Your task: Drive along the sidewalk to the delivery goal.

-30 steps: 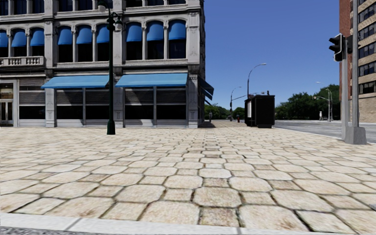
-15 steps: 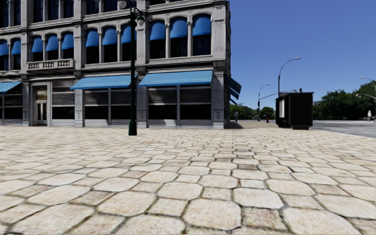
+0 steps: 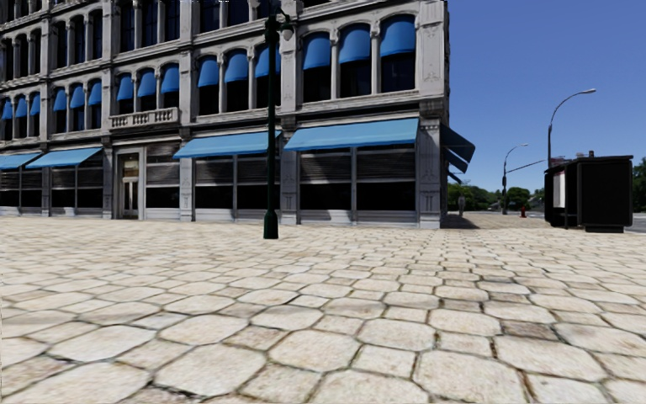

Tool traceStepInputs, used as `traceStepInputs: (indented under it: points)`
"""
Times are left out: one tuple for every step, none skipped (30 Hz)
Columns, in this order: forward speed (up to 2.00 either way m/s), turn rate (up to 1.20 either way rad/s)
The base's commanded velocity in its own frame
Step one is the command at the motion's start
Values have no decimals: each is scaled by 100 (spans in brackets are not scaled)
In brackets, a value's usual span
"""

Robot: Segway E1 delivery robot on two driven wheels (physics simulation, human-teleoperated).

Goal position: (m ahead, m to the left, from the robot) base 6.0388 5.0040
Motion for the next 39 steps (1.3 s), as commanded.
traceStepInputs:
  points:
    - [147, 47]
    - [147, 47]
    - [147, 47]
    - [147, 47]
    - [147, 47]
    - [147, 47]
    - [147, 47]
    - [147, 47]
    - [147, 47]
    - [147, 47]
    - [147, 47]
    - [147, 47]
    - [147, 47]
    - [147, 47]
    - [147, 47]
    - [147, 47]
    - [147, 47]
    - [147, 47]
    - [147, 47]
    - [147, 47]
    - [147, 47]
    - [147, 47]
    - [147, 47]
    - [147, 47]
    - [147, 47]
    - [147, 47]
    - [147, 47]
    - [147, 47]
    - [147, 47]
    - [147, 47]
    - [147, 47]
    - [147, 47]
    - [147, 47]
    - [147, 47]
    - [147, 47]
    - [147, 47]
    - [147, 47]
    - [147, 47]
    - [147, 47]
